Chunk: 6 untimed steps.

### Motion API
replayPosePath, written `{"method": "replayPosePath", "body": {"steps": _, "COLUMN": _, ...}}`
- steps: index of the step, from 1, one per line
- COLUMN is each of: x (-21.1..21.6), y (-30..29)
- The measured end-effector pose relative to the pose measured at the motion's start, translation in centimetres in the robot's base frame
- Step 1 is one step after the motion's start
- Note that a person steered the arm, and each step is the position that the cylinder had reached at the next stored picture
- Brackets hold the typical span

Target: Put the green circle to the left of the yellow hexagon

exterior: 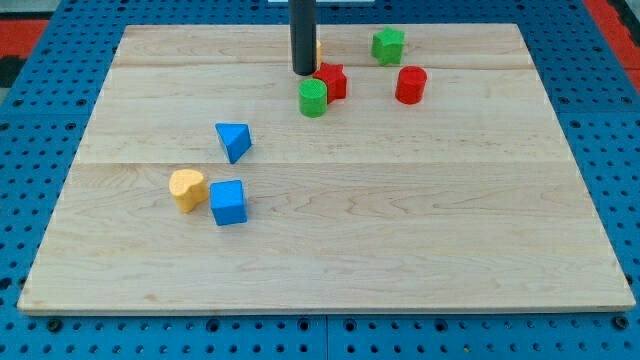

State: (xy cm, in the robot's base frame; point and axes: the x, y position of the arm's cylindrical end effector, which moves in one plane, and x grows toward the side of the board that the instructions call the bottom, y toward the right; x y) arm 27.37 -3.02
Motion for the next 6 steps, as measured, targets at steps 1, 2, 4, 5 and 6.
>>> {"method": "replayPosePath", "body": {"steps": 1, "x": -0.2, "y": 0.0}}
{"method": "replayPosePath", "body": {"steps": 2, "x": 2.6, "y": 3.0}}
{"method": "replayPosePath", "body": {"steps": 4, "x": 9.5, "y": 7.2}}
{"method": "replayPosePath", "body": {"steps": 5, "x": 7.0, "y": 2.2}}
{"method": "replayPosePath", "body": {"steps": 6, "x": 4.7, "y": -2.2}}
